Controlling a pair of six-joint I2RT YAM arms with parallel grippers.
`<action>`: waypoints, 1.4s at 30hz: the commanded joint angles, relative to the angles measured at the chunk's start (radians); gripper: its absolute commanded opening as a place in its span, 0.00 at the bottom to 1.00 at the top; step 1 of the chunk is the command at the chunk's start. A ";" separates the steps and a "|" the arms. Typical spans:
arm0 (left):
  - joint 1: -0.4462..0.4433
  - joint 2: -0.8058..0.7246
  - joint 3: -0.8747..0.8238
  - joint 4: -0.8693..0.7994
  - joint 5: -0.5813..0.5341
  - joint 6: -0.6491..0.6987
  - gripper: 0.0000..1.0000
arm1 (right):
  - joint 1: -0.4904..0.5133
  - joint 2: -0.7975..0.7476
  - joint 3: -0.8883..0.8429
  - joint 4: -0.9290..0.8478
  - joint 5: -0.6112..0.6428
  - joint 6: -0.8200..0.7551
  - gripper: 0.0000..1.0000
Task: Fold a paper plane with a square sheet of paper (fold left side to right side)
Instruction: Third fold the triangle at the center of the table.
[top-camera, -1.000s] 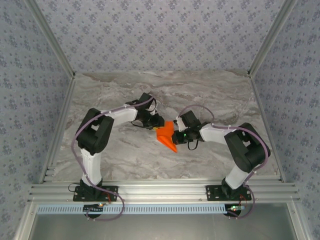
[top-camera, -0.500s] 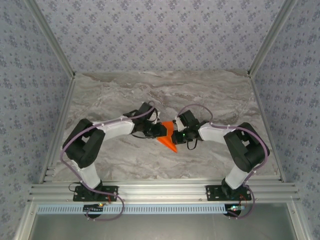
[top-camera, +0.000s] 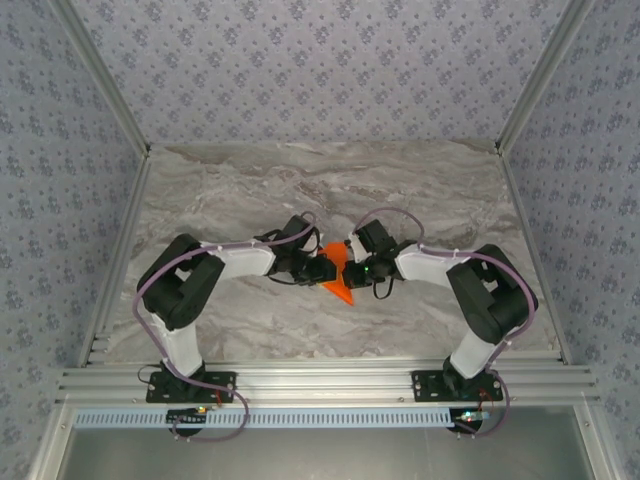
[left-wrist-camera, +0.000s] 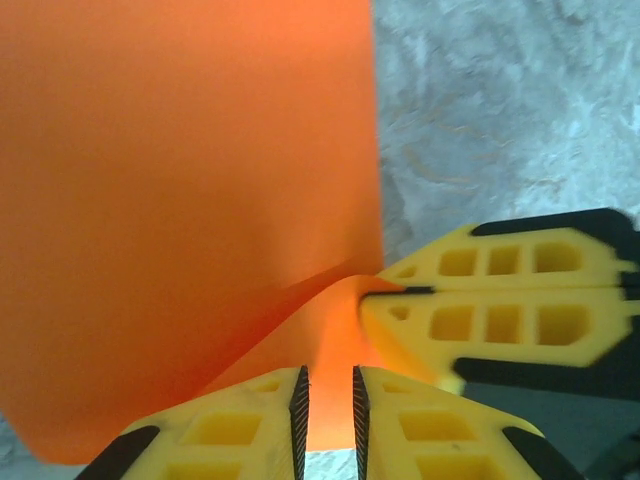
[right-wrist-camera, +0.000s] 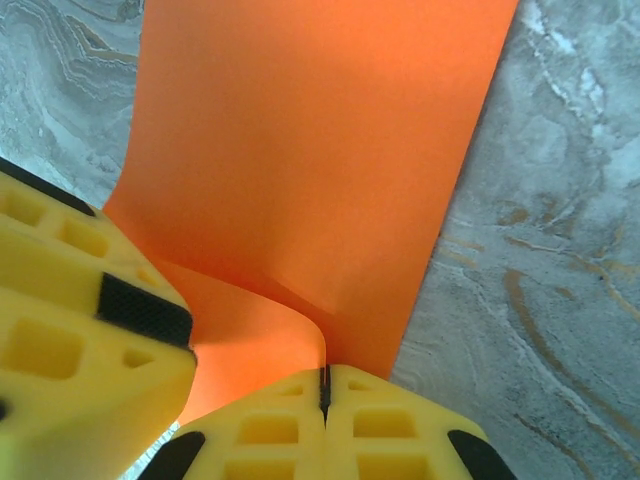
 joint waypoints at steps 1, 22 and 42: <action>-0.005 0.013 -0.016 0.003 -0.022 -0.007 0.21 | 0.017 0.047 -0.007 -0.108 0.032 -0.019 0.02; -0.006 0.048 -0.106 0.007 -0.086 -0.017 0.18 | -0.025 -0.116 0.119 -0.216 0.047 -0.042 0.40; -0.005 0.041 -0.109 0.007 -0.090 -0.014 0.17 | 0.014 -0.023 0.005 -0.101 -0.287 0.063 0.30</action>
